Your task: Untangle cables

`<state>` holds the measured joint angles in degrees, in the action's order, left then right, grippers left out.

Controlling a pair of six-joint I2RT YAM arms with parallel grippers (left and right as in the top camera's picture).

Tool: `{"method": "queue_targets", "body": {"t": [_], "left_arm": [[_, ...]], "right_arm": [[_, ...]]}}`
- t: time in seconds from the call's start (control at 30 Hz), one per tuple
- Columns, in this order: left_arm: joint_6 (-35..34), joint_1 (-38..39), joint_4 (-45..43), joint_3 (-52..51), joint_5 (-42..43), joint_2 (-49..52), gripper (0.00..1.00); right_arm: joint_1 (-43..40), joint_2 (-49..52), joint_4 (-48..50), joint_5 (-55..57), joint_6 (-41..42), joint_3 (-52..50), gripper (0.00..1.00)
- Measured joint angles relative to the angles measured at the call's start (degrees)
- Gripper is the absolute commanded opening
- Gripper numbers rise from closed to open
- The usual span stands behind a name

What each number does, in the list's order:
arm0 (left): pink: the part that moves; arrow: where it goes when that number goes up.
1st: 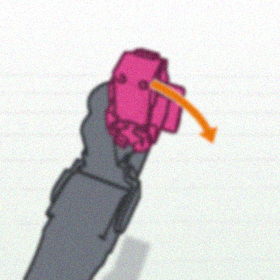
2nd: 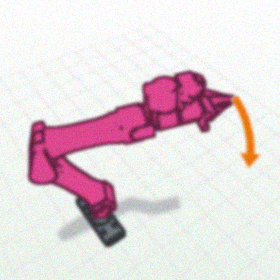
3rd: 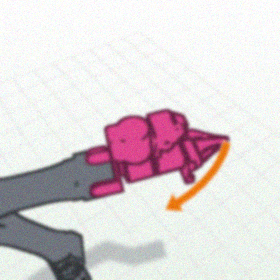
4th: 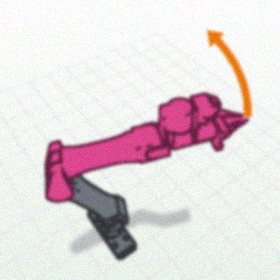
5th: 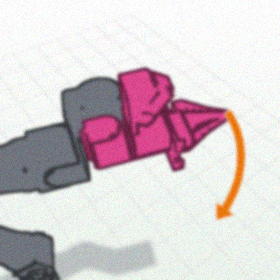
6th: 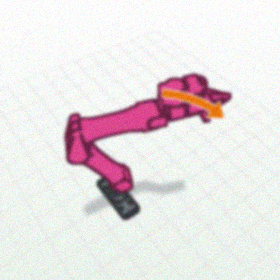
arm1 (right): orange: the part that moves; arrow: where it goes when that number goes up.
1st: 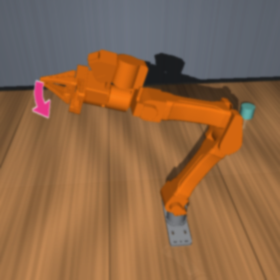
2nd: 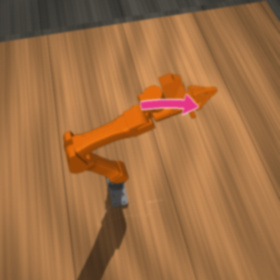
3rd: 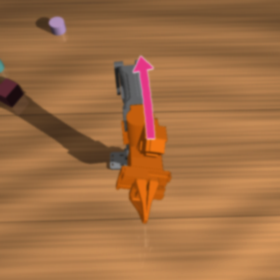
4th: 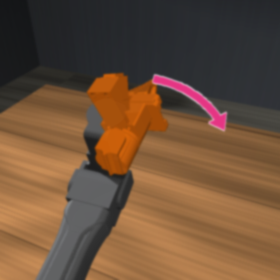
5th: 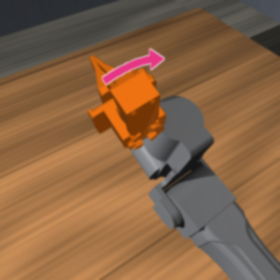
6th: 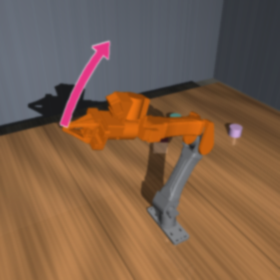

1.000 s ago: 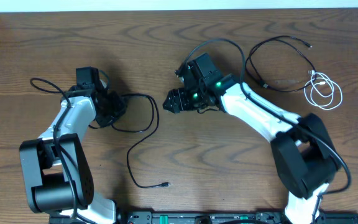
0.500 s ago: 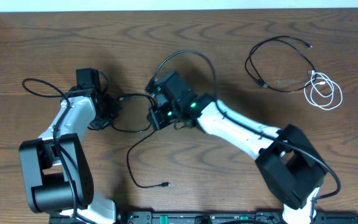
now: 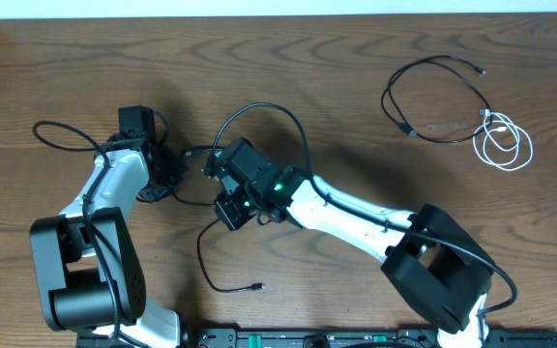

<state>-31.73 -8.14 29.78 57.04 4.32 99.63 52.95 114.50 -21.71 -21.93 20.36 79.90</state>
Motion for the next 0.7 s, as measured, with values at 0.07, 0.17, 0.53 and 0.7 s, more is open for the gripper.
{"method": "queue_targets", "body": {"t": [0.07, 0.17, 0.53, 0.7], "left_arm": [[0.0, 0.0, 0.0, 0.0, 0.0, 0.0, 0.11], [0.0, 0.0, 0.0, 0.0, -0.1, 0.0, 0.11], [0.0, 0.0, 0.3, 0.0, -0.2, 0.0, 0.11], [0.0, 0.0, 0.3, 0.0, -0.2, 0.0, 0.11]], "right_arm": [[-1.1, 0.0, -3.1, -1.7, -0.4, 0.8, 0.11], [-3.3, 0.0, -7.0, -3.2, -0.7, 2.1, 0.05], [-6.1, 0.3, -10.8, -4.4, -0.9, 2.8, 0.09], [-6.1, 2.0, -10.7, -5.2, 0.8, 2.9, 0.1]]}}
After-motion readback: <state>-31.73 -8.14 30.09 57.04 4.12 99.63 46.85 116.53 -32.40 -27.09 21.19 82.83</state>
